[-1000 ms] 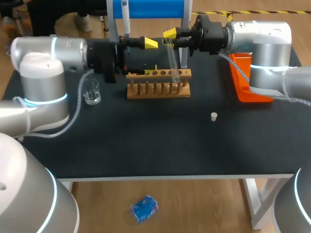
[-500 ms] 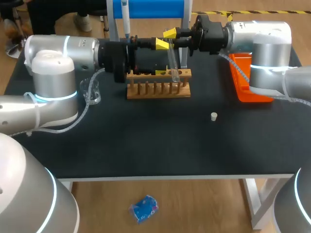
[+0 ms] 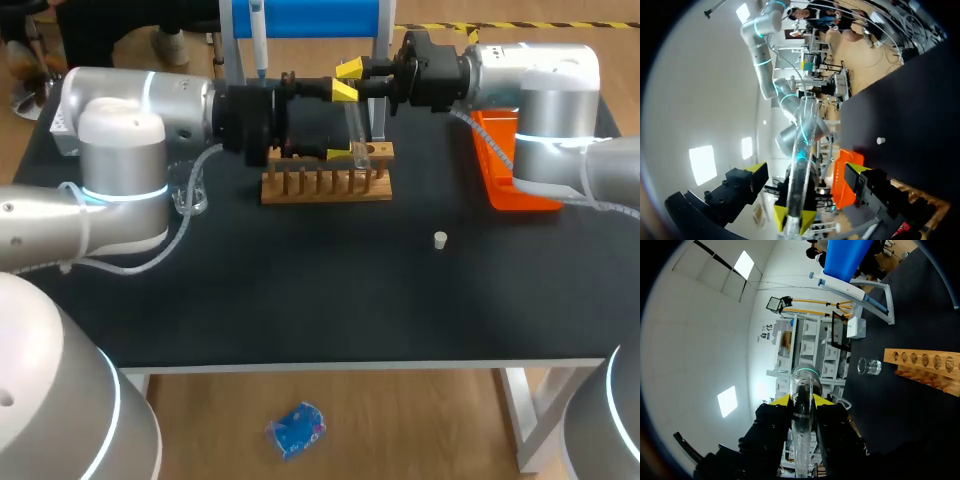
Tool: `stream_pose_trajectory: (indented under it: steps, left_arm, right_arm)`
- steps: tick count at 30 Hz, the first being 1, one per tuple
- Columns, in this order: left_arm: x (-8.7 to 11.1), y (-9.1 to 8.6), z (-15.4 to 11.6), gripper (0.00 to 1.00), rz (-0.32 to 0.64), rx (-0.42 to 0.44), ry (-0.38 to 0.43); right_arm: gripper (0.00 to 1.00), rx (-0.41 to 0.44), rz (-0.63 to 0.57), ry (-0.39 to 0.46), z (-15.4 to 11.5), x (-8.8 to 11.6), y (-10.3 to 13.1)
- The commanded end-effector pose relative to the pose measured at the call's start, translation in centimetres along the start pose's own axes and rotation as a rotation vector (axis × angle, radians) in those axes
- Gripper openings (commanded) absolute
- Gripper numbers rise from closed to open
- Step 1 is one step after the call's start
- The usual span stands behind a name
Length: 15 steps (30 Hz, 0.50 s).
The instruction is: Invert the test tube, pick up the pipette, mount the tip to pipette, aspirate from beaker and dispense into the tube, eject the tip, return the pipette, and cap with the stopper.
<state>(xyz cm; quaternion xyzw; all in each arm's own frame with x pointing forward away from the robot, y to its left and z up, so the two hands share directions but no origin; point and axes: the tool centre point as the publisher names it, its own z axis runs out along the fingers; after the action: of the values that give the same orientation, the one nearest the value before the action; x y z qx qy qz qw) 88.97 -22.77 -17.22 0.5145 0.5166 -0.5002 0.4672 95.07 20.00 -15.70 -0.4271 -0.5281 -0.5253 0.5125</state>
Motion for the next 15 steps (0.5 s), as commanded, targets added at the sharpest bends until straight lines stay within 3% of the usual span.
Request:
stream_pose_trajectory:
  steps: [1, 15]
  left_arm:
    - [-0.63, -0.52, 0.50, 1.00, -0.027, -0.028, 0.015]
    - [-1.17, -1.29, 0.74, 1.00, 0.008, -0.046, 0.008]
  right_arm:
    - [0.00, -0.001, -0.001, -0.002, -0.03, 0.07, -0.02]
    - [0.00, -0.001, -0.001, -0.002, -0.03, 0.07, -0.02]
